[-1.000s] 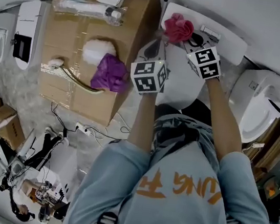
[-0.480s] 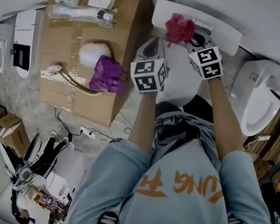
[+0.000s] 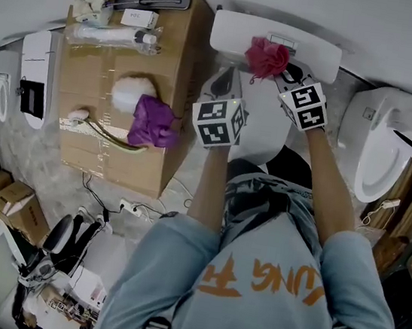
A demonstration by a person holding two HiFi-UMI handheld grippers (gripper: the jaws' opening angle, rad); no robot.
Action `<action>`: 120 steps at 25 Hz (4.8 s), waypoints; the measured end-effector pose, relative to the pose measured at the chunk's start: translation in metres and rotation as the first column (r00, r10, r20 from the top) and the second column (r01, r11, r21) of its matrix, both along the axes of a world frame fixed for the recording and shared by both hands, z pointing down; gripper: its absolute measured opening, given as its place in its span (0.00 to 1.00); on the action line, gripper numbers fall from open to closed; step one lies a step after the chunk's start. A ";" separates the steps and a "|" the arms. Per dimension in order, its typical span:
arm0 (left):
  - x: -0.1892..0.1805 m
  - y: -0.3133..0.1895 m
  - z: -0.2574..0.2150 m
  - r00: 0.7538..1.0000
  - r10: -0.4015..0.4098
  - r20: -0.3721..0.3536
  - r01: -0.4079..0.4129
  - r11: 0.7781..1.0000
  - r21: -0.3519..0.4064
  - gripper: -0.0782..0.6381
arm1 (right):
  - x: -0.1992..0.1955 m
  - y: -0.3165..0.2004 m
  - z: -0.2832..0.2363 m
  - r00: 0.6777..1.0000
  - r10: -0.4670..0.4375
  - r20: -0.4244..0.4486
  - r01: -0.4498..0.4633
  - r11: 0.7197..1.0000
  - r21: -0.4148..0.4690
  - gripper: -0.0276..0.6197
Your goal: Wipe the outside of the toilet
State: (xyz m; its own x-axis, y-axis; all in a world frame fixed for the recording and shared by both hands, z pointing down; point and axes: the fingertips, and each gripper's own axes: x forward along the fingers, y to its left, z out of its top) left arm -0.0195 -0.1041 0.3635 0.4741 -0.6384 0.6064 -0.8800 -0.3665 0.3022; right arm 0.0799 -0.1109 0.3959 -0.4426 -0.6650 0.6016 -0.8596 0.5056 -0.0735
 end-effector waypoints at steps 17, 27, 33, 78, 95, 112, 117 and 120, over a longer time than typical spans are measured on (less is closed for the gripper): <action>0.048 0.009 0.002 0.996 0.093 0.011 -0.093 0.996 0.001 0.14 | 0.071 0.028 0.003 0.988 0.154 0.019 -0.153 0.988 -0.006 0.14; 0.064 0.012 0.002 0.993 0.117 0.009 -0.117 0.993 0.000 0.14 | 0.112 0.045 0.004 0.966 0.257 0.028 -0.256 0.966 -0.013 0.14; 0.072 0.015 0.003 0.991 0.135 0.007 -0.135 0.991 -0.001 0.14 | 0.137 0.059 0.006 0.942 0.332 0.039 -0.332 0.943 -0.023 0.14; -0.114 0.124 -0.160 0.999 0.033 0.018 -0.037 0.936 0.349 0.14 | -0.037 0.147 -0.222 0.977 0.117 0.178 -0.181 0.898 0.402 0.14; -0.135 0.114 -0.055 0.994 -0.073 -0.076 0.090 0.966 0.243 0.14 | -0.093 0.145 -0.122 0.984 0.021 0.179 -0.067 0.964 0.255 0.14; -0.109 0.072 0.031 0.987 -0.112 -0.113 0.139 0.951 0.277 0.14 | -0.102 0.104 0.009 0.965 0.014 0.261 -0.060 0.984 0.168 0.14; -0.112 0.065 0.059 0.977 -0.172 -0.126 0.199 0.947 0.251 0.14 | -0.116 0.079 0.030 0.977 -0.048 0.208 0.012 0.986 0.169 0.14; -0.113 0.060 0.070 0.979 -0.173 -0.107 0.194 0.949 0.247 0.14 | -0.125 0.066 0.047 0.982 -0.088 0.169 0.063 0.987 0.146 0.14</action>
